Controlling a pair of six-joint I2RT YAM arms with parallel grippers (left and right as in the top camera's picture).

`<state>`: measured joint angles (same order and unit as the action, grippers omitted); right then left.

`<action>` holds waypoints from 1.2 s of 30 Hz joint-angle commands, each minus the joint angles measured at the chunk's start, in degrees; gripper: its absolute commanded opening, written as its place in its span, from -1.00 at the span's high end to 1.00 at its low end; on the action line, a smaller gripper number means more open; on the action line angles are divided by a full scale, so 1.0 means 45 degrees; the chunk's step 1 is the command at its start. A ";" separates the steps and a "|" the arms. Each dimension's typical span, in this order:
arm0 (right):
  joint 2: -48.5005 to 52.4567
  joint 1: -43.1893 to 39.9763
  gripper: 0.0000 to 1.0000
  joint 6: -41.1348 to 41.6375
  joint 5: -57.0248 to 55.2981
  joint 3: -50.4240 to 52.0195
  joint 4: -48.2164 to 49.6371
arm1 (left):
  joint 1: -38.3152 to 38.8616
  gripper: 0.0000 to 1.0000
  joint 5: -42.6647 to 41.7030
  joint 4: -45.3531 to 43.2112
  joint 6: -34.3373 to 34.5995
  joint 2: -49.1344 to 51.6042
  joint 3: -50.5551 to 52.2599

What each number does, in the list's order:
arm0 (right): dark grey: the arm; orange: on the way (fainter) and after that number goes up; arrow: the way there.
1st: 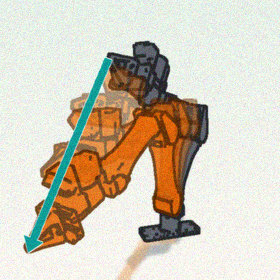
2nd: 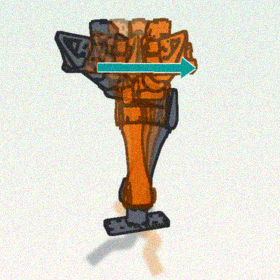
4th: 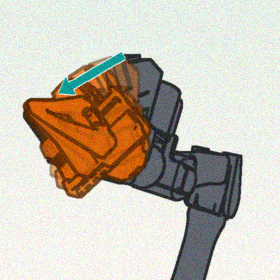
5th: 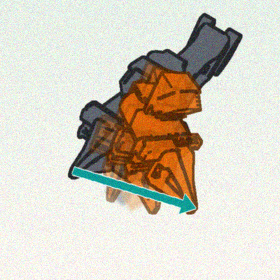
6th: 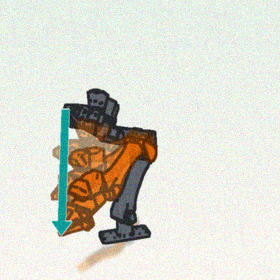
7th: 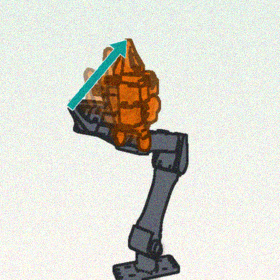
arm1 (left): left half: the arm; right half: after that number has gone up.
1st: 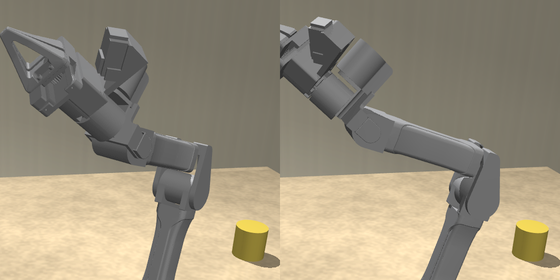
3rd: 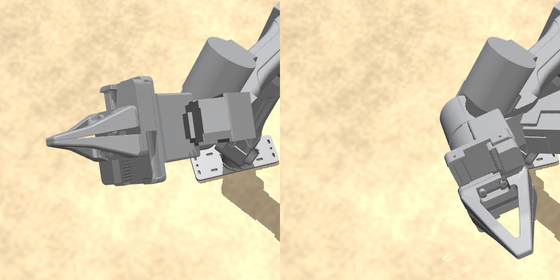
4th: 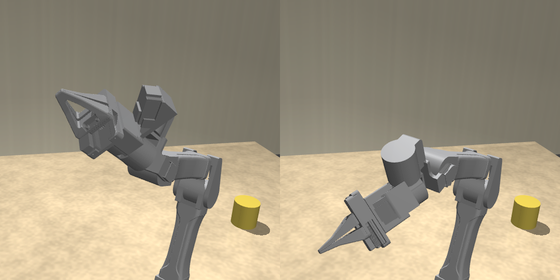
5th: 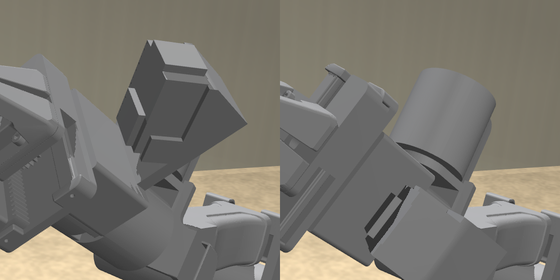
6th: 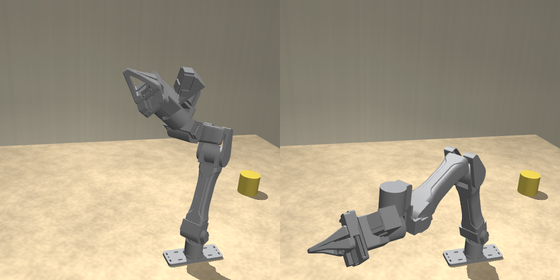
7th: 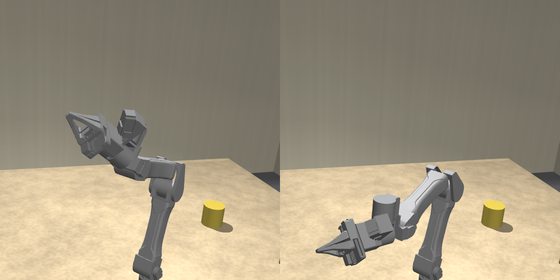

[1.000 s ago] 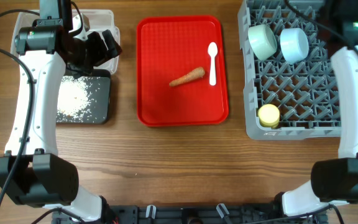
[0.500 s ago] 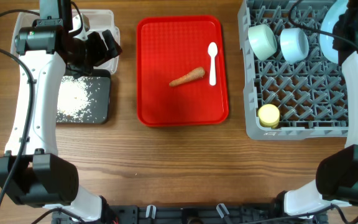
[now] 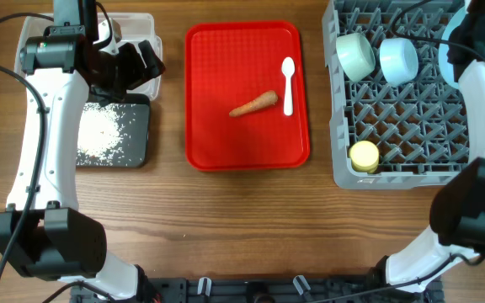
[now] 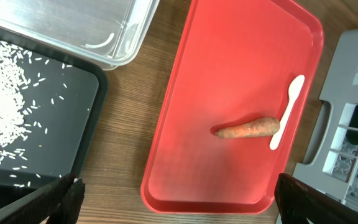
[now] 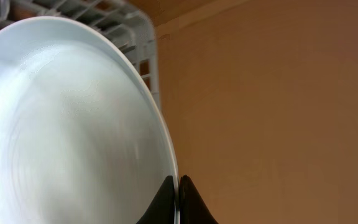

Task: Sort waste into correct bins and load items into the dishwasher rack
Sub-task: 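Lift the light-blue plate and stand it upright in the rack's right side, then release the plate and move the right gripper back toward the tray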

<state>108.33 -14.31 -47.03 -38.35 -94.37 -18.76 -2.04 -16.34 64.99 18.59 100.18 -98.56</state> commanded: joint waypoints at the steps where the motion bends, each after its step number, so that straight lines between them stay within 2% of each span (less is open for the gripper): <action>1: 0.0646 -0.0029 0.91 -0.0175 0.0112 0.0034 0.0068 | -0.0015 -1.00 -0.0015 0.0000 0.0015 -0.0058 -0.0126; 7: 0.0797 0.0102 0.91 0.0491 0.0204 0.0039 -0.0141 | -0.0015 -1.00 -0.0015 0.0000 0.0015 -0.0058 -0.0126; 8: 0.0797 0.0160 0.86 0.0481 0.0248 0.0039 -0.0262 | -0.0015 -1.00 -0.0015 0.0000 0.0015 -0.0058 -0.0126; 9: 0.0797 0.0248 0.63 0.0491 0.0253 0.0039 -0.0418 | -0.0015 -1.00 -0.0015 0.0000 0.0015 -0.0058 -0.0126; 11: 0.0797 0.0389 -0.04 0.0486 0.0253 0.0039 -0.0631 | -0.0015 -1.00 -0.0015 0.0000 0.0015 -0.0058 -0.0126; 12: 0.0797 0.0466 -0.29 0.0495 0.0253 0.0039 -0.0699 | -0.0015 -1.00 -0.0015 0.0000 0.0015 -0.0058 -0.0126; 13: 0.0797 0.0544 -0.71 0.0583 0.0243 0.0039 -0.0704 | -0.0015 -1.00 -0.0015 0.0000 0.0015 -0.0058 -0.0126; 14: 0.0792 0.0622 -0.97 0.0860 0.0243 0.0039 -0.0685 | -0.0015 -1.00 -0.0015 0.0000 0.0015 -0.0058 -0.0126; 20: 0.0287 0.1093 -1.00 0.3104 0.0253 0.0019 -0.0612 | -0.0015 -1.00 -0.0015 0.0000 0.0015 -0.0058 -0.0126; 28: -0.2118 0.2900 -0.99 0.5979 0.0471 0.0019 -0.1054 | -0.0015 -1.00 -0.0015 0.0000 0.0015 -0.0058 -0.0126; 30: -0.2929 0.4318 -1.00 0.7616 0.2127 0.0019 -0.2278 | -0.0015 -1.00 -0.0015 0.0000 0.0015 -0.0058 -0.0126; 36: -0.3429 0.6926 -0.99 1.0642 0.7990 0.0024 -0.4590 | -0.0015 -1.00 -0.0015 0.0000 0.0015 -0.0058 -0.0126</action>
<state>92.82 12.47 -10.87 -21.93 -94.32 -37.10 -2.04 -16.34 65.04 18.59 100.18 -98.56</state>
